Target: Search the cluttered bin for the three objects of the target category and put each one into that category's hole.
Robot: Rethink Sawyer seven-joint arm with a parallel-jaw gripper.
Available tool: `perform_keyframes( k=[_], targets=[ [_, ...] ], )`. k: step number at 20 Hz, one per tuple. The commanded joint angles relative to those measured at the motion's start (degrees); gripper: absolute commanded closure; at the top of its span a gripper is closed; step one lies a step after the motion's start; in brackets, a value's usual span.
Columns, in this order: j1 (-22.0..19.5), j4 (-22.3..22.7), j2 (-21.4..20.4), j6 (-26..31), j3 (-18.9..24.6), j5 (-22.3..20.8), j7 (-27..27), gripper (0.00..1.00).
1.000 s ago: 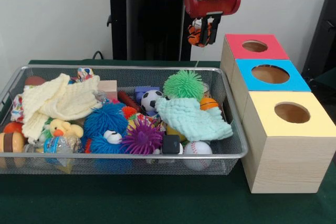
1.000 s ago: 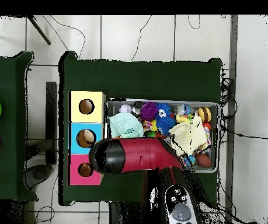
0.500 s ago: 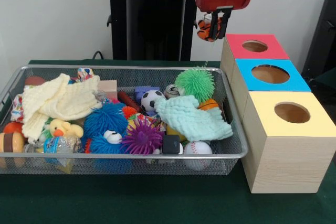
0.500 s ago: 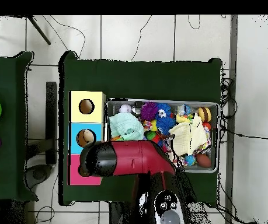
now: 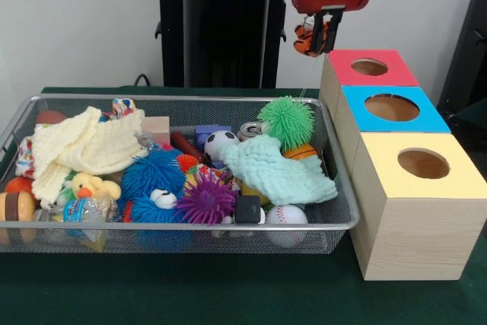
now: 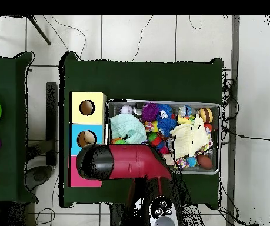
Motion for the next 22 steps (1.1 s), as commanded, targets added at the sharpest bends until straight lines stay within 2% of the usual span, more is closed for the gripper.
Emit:
perform_keyframes(
  k=[1, 22],
  targets=[
    [1.3, 2.6, 0.4, 5.6, -1.5, 3.7, 14.3, 1.0],
    [7.5, 4.5, 3.7, -1.9, -5.6, 8.0, 16.6, 1.0]
  ],
)
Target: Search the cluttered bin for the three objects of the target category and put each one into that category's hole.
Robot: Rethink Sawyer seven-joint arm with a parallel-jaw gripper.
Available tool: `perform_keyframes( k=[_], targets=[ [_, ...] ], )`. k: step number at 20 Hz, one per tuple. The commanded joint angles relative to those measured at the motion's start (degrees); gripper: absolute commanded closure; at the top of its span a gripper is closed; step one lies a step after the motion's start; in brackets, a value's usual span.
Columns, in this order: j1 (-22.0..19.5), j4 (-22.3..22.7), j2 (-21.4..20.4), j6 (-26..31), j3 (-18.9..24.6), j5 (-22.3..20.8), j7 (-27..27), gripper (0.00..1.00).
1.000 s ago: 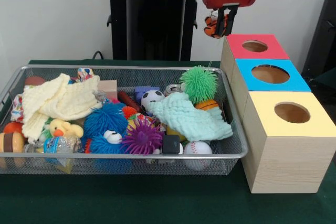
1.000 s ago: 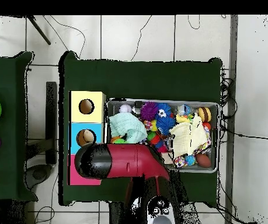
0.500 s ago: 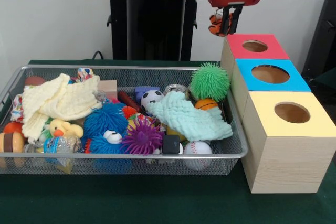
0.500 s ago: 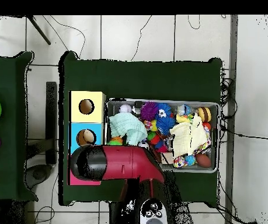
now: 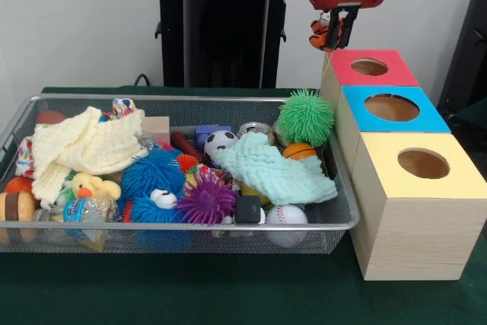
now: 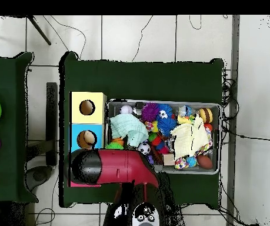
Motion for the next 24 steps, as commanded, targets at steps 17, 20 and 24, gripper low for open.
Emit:
perform_keyframes(
  k=[17, 20, 24],
  targets=[
    [4.4, 4.6, 3.7, -4.7, -2.9, 6.0, 16.4, 1.0],
    [4.7, 4.4, 4.1, -4.9, -3.2, 6.4, 16.4, 1.0],
    [5.4, 4.1, 4.9, -5.9, -3.5, 6.9, 16.9, 1.0]
  ],
)
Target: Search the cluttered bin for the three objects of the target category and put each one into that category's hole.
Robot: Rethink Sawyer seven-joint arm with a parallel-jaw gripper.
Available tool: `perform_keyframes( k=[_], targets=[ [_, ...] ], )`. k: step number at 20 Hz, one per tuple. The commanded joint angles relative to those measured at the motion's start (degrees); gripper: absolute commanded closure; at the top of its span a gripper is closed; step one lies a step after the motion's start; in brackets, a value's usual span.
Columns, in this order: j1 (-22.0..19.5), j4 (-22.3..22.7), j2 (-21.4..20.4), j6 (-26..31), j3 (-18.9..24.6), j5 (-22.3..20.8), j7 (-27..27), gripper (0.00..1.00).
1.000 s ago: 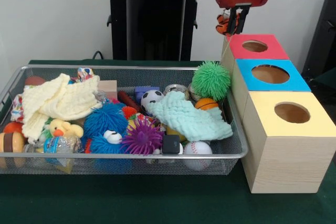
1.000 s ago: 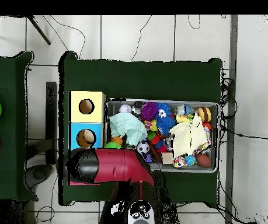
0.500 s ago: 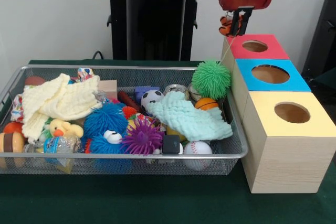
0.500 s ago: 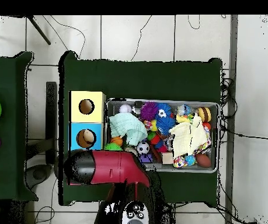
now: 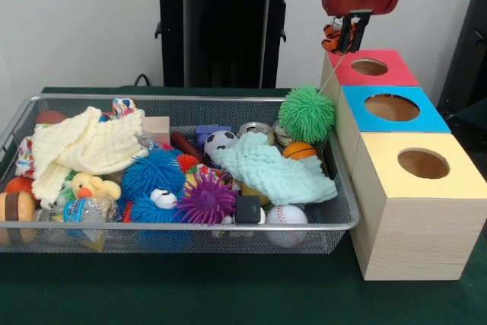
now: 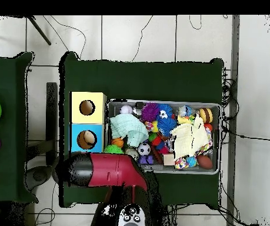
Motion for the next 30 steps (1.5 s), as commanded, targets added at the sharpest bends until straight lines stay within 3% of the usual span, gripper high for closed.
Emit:
perform_keyframes(
  k=[1, 20, 30],
  targets=[
    [0.8, 3.6, 2.5, -4.5, -0.1, 2.8, 16.9, 1.0],
    [4.7, 3.0, 6.2, -9.7, -1.5, 8.4, 20.1, 1.0],
    [5.5, 2.4, 7.4, -9.6, -0.6, 9.7, 22.3, 1.0]
  ],
)
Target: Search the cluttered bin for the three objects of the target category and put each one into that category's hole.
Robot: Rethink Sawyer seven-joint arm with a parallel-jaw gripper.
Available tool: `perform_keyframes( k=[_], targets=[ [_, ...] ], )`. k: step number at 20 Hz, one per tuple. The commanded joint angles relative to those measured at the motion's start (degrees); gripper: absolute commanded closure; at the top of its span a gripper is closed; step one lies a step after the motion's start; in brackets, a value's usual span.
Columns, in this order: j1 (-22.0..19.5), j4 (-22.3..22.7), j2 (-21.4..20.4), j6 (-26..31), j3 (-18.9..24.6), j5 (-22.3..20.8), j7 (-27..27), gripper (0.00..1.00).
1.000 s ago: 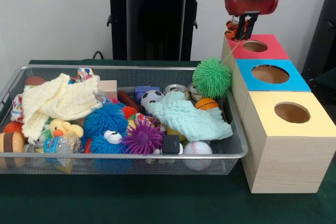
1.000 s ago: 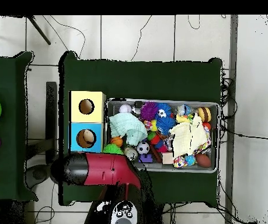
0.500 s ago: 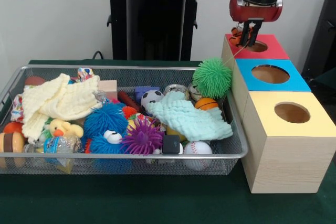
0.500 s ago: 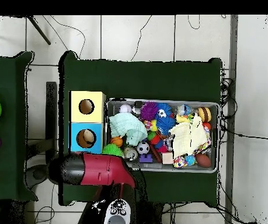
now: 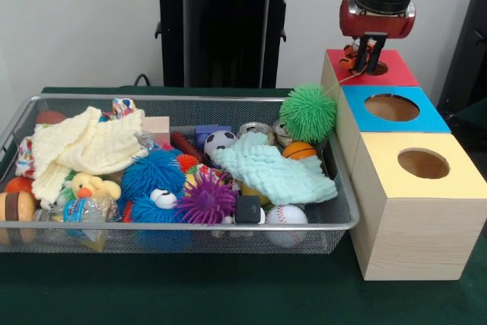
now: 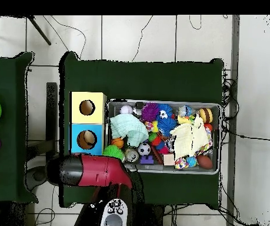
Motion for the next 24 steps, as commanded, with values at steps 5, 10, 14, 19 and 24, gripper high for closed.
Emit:
perform_keyframes(
  k=[5, 10, 14, 19, 24],
  targets=[
    [-0.1, 2.7, 1.6, -3.2, 2.0, 3.0, 14.6, 1.0],
    [0.0, 3.1, 1.9, -3.5, 2.4, 3.5, 15.5, 1.0],
    [0.1, 4.0, 1.9, -4.5, 2.6, 3.9, 16.1, 1.0],
    [0.6, 4.2, 2.0, -4.6, 2.3, 4.2, 16.4, 1.0],
    [0.5, 4.2, 2.1, -3.1, 2.3, 5.1, 16.8, 1.0]
  ],
)
